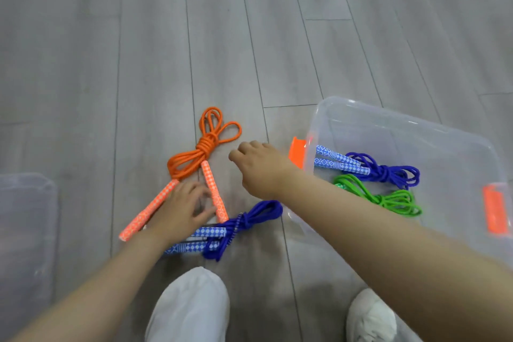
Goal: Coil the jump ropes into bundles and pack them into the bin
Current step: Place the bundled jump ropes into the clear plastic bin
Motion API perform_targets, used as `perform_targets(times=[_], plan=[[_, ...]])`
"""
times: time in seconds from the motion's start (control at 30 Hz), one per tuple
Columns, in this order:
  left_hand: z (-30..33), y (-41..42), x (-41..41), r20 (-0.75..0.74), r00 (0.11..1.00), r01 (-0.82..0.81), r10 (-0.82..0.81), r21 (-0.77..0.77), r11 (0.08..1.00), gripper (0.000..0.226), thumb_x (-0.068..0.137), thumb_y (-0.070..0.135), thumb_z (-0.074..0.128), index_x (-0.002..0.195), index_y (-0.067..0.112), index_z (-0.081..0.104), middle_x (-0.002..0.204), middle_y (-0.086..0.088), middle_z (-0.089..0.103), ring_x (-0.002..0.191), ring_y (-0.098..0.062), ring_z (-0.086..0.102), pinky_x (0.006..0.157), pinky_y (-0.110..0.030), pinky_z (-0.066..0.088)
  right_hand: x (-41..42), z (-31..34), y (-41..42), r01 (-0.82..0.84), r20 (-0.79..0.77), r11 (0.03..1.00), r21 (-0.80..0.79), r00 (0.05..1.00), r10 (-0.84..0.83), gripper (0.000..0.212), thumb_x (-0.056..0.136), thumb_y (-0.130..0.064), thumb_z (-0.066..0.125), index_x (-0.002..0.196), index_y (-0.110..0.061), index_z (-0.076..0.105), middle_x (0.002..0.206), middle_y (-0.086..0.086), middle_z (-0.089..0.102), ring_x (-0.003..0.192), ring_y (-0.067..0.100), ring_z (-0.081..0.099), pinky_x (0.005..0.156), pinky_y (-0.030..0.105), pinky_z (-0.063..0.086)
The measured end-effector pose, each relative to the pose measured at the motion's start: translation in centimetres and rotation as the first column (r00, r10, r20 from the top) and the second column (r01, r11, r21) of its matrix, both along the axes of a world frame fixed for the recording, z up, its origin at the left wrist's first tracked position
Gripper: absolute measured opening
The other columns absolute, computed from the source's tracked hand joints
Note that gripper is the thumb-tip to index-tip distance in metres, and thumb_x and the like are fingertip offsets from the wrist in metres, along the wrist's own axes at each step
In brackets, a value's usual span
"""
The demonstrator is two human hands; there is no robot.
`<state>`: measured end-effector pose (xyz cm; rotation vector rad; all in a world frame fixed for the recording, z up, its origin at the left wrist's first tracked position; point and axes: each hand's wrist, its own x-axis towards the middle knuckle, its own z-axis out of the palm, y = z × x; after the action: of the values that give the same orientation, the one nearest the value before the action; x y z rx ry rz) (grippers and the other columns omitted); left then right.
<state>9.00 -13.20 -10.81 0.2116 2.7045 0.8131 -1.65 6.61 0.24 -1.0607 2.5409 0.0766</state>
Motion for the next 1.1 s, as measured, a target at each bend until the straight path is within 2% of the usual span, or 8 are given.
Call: perform_targets(times=[0.07, 0.17, 0.33, 0.6, 0.7, 0.87, 1.0, 1.1], plan=[[0.0, -0.4, 1.0, 0.026, 0.996, 0.081, -0.082, 0.037, 0.996, 0.050, 0.080, 0.071, 0.050, 0.101, 0.026, 0.059, 0.104, 0.008, 0.055, 0.099, -0.013, 0.052, 0.089, -0.031, 0.041, 1.2, -1.6, -1.2, 0.042, 0.064, 0.991, 0.124, 0.997, -0.050, 0.040, 0.089, -0.017, 0.052, 0.128, -0.011, 0.044, 0.127, 0.012, 0.049, 0.118, 0.031, 0.048, 0.095, 0.040, 0.039], [-0.5, -1.1, 2.4, 0.107, 0.984, 0.137, -0.145, 0.072, 0.988, 0.061, 0.073, 0.075, 0.056, 0.112, 0.028, 0.057, 0.116, 0.012, 0.051, 0.112, -0.008, 0.048, 0.098, -0.029, 0.039, 3.5, -4.2, -1.8, 0.080, 0.149, 0.960, 0.270, 0.981, -0.124, 0.047, 0.091, -0.018, 0.055, 0.134, -0.009, 0.039, 0.135, 0.014, 0.045, 0.125, 0.031, 0.045, 0.099, 0.039, 0.038], [-1.9, -1.8, 3.8, 0.154, 0.952, 0.273, -0.264, -0.038, 0.961, 0.071, 0.062, 0.074, 0.063, 0.116, 0.029, 0.053, 0.118, 0.011, 0.051, 0.110, -0.009, 0.047, 0.093, -0.023, 0.035, 6.6, -6.5, -1.2, 0.106, 0.230, 0.929, 0.355, 0.953, -0.196, 0.046, 0.092, -0.014, 0.054, 0.135, -0.009, 0.039, 0.138, 0.014, 0.045, 0.126, 0.031, 0.044, 0.099, 0.040, 0.038], [-2.8, -1.5, 3.6, 0.135, 0.916, 0.397, -0.378, -0.161, 0.904, 0.038, 0.069, 0.053, 0.053, 0.100, 0.031, 0.058, 0.097, 0.010, 0.054, 0.096, -0.014, 0.053, 0.085, -0.031, 0.044, 7.9, -7.6, 0.2, 0.096, 0.185, 0.949, 0.300, 0.970, -0.157, 0.036, 0.097, -0.010, 0.040, 0.132, -0.013, 0.043, 0.135, 0.014, 0.046, 0.123, 0.033, 0.044, 0.099, 0.043, 0.032], [-2.8, -1.6, 3.1, 0.230, 0.909, 0.382, -0.347, -0.131, 0.915, 0.027, 0.073, 0.049, 0.052, 0.093, 0.032, 0.056, 0.091, 0.012, 0.058, 0.092, -0.012, 0.055, 0.080, -0.032, 0.047, 7.9, -7.4, 0.4, 0.082, 0.177, 0.946, 0.313, 0.974, -0.142, 0.036, 0.096, -0.010, 0.040, 0.132, -0.013, 0.042, 0.134, 0.014, 0.049, 0.123, 0.032, 0.045, 0.099, 0.041, 0.033], [-1.5, -2.5, 1.6, 0.429, 0.864, 0.310, -0.263, -0.041, 0.950, 0.021, 0.073, 0.046, 0.055, 0.085, 0.030, 0.049, 0.085, 0.009, 0.059, 0.081, -0.012, 0.057, 0.074, -0.037, 0.049, 7.6, -6.8, -0.6, 0.052, 0.159, 0.940, 0.336, 0.981, -0.111, 0.033, 0.095, -0.013, 0.044, 0.127, -0.010, 0.044, 0.131, 0.013, 0.056, 0.121, 0.031, 0.050, 0.100, 0.039, 0.032], [1.1, -3.8, -0.6, 0.538, 0.817, 0.263, -0.208, -0.026, 0.965, 0.013, 0.079, 0.034, 0.064, 0.088, 0.032, 0.056, 0.089, 0.012, 0.061, 0.084, -0.005, 0.058, 0.074, -0.023, 0.047, 6.8, -4.8, -1.4, -0.031, 0.119, 0.964, 0.265, 0.993, 0.000, 0.031, 0.097, -0.019, 0.043, 0.127, -0.009, 0.044, 0.131, 0.012, 0.056, 0.121, 0.029, 0.052, 0.098, 0.037, 0.034], [4.1, -4.6, -2.5, 0.594, 0.791, 0.211, -0.147, -0.041, 0.977, 0.011, 0.083, 0.038, 0.065, 0.080, 0.029, 0.059, 0.078, 0.012, 0.061, 0.069, 0.003, 0.054, 0.062, -0.011, 0.039, 5.4, -2.2, -1.3, -0.031, 0.037, 0.993, 0.110, 0.999, 0.027, 0.031, 0.096, -0.028, 0.046, 0.122, -0.012, 0.048, 0.124, 0.012, 0.058, 0.113, 0.031, 0.055, 0.086, 0.037, 0.038]])
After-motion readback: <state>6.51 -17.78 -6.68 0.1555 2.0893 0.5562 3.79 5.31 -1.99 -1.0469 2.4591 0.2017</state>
